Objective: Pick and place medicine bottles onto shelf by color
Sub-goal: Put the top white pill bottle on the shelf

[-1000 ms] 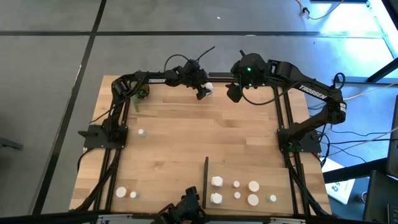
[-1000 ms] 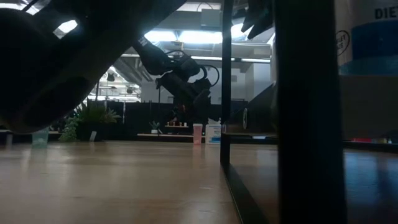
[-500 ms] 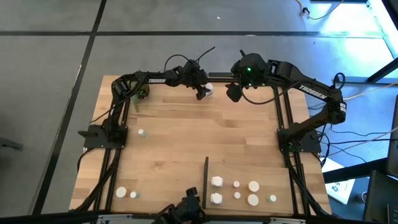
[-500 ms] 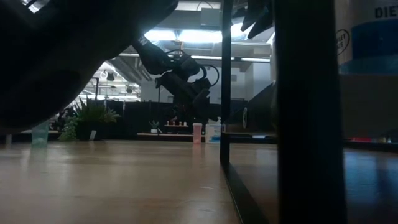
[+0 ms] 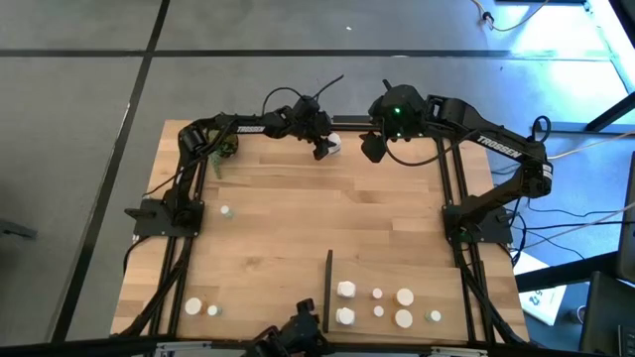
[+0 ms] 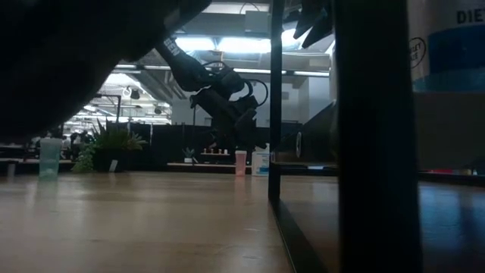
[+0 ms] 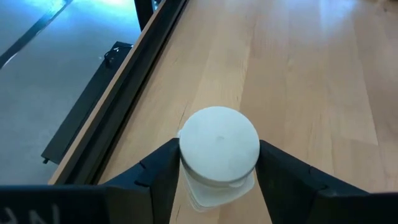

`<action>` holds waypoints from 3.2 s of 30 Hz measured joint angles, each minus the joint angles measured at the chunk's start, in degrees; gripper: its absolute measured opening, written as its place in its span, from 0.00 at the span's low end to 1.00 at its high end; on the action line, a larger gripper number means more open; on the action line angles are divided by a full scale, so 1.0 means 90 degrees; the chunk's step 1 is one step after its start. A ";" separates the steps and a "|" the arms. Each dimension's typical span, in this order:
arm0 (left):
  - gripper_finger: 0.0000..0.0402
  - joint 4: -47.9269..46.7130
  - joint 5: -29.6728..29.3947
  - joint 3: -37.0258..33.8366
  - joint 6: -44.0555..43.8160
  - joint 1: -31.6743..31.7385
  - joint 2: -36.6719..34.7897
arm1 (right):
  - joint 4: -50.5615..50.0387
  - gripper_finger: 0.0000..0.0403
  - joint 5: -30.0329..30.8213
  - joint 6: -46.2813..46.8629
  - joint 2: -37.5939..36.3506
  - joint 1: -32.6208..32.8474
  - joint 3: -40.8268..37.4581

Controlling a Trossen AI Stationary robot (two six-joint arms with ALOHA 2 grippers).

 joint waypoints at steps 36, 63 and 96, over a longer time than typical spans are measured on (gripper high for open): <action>0.46 -0.1581 -0.0092 0.0053 0.0295 -0.1247 -0.1333 | -0.0310 0.65 -0.0930 -0.1694 -0.0232 0.0000 0.0000; 0.46 -0.1576 -0.1336 0.0058 -0.0969 -0.4094 -0.1194 | -0.1546 0.65 -0.2521 -0.2358 -0.1503 0.1299 0.0005; 0.46 -0.1470 -0.1171 0.0056 -0.0629 -0.3957 -0.0729 | -0.1916 0.65 -0.2516 -0.2335 -0.1501 0.1448 0.0005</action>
